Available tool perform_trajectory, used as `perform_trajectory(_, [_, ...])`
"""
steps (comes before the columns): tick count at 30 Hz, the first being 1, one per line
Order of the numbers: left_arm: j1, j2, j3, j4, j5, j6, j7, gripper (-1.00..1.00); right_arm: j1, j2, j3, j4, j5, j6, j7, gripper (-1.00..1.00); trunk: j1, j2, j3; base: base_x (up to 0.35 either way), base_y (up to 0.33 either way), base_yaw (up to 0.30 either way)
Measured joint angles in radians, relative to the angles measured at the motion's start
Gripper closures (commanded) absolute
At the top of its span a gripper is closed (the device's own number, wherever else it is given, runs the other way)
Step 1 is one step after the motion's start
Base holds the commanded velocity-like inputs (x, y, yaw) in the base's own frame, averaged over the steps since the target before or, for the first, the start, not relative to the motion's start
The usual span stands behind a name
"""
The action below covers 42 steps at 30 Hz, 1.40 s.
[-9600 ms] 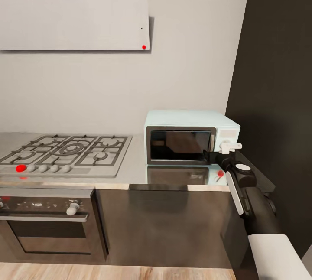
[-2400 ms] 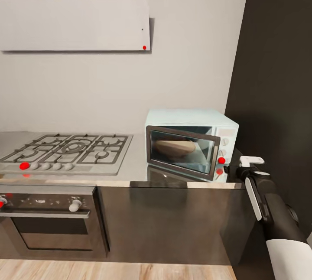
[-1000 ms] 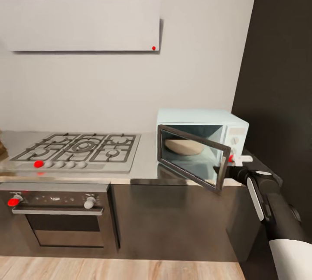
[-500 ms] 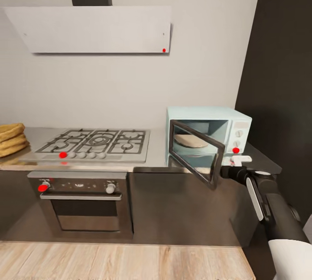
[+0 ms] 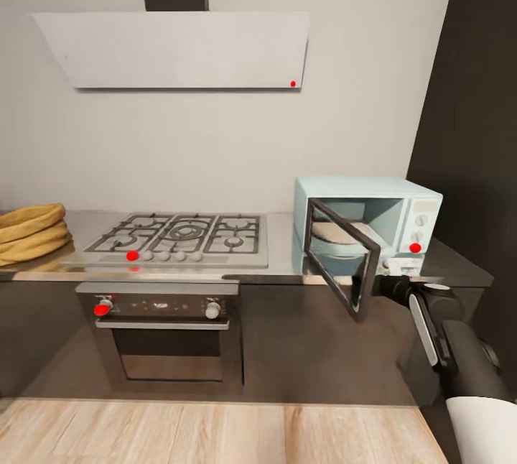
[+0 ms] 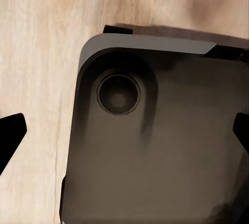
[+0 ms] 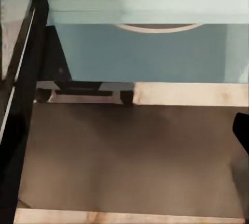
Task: In the kitchen, take the popcorn bag from the countertop, put it into the microwave, and heat it until the popcorn is cooked so the cooked popcorn ends up inside the bag.
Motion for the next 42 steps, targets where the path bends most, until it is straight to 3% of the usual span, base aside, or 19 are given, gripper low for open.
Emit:
perform_trajectory(8, [0.0, 0.001, -0.001, 0.0, 0.0, 0.0, 0.0, -1.0, 0.0, -0.011, 0.001, 0.0, 0.003, 0.002, 0.12, -1.0, 0.0, 0.0, 0.0, 0.0, 0.274, 0.0])
perform_trajectory(11, [0.0, 0.001, -0.001, 0.0, 0.0, 0.0, 0.0, -1.0, 0.0, -0.053, -0.014, 0.001, 0.038, -0.006, 0.185, -1.0, 0.0, 0.0, 0.0, 0.0, 0.271, 0.0])
perform_trajectory(14, [0.0, 0.0, -0.001, 0.0, 0.0, 0.0, 0.0, -1.0, 0.0, -0.069, -0.062, 0.001, 0.042, -0.008, 0.212, -1.0, 0.0, 0.0, 0.0, 0.0, 0.265, 0.0])
perform_trajectory(17, [0.0, 0.0, -0.001, 0.0, 0.0, 0.0, 0.0, -1.0, 0.0, -0.072, -0.108, 0.001, 0.043, -0.007, 0.212, -1.0, 0.0, 0.0, 0.0, 0.0, 0.171, 0.0])
perform_trajectory(20, [0.0, 0.001, -0.001, 0.0, 0.0, 0.0, -0.001, -1.0, 0.0, -0.074, -0.115, 0.012, 0.026, -0.006, 0.202, -1.0, 0.0, 0.0, 0.0, 0.0, 0.028, 0.0])
perform_trajectory(24, [0.0, 0.001, -0.001, 0.0, 0.0, 0.0, -0.001, -1.0, -0.001, -0.074, -0.076, 0.016, 0.095, -0.012, 0.178, -1.0, 0.0, 0.0, 0.0, 0.0, 0.003, 0.0])
perform_trajectory(27, [0.0, 0.0, -0.001, 0.0, 0.0, 0.0, 0.0, -1.0, 0.0, -0.074, -0.117, 0.016, 0.116, -0.007, 0.173, -1.0, 0.0, 0.0, 0.0, 0.0, 0.0, 0.0])
perform_trajectory(31, [0.0, 0.001, -0.001, 0.0, 0.0, 0.0, 0.0, -1.0, 0.0, -0.072, -0.203, 0.016, 0.185, -0.013, 0.084, -1.0, 0.0, 0.0, 0.0, 0.0, 0.0, 0.0])
perform_trajectory(37, [0.0, 0.001, -0.001, 0.0, 0.0, 0.0, 0.0, -1.0, 0.0, -0.071, -0.205, 0.028, 0.184, -0.013, 0.076, -1.0, 0.0, 0.0, 0.0, 0.0, 0.0, 0.0])
perform_trajectory(39, [0.0, 0.001, -0.001, 0.0, 0.0, 0.0, 0.0, -1.0, 0.0, -0.069, -0.204, 0.091, 0.183, -0.013, 0.076, -1.0, 0.0, 0.0, 0.0, 0.0, 0.0, 0.0])
perform_trajectory(42, [0.0, 0.001, -0.001, 0.0, 0.0, 0.0, 0.0, -1.0, 0.0, -0.064, -0.203, 0.312, 0.184, -0.061, 0.076, -1.0, 0.0, 0.0, 0.0, 0.0, 0.0, 0.0])
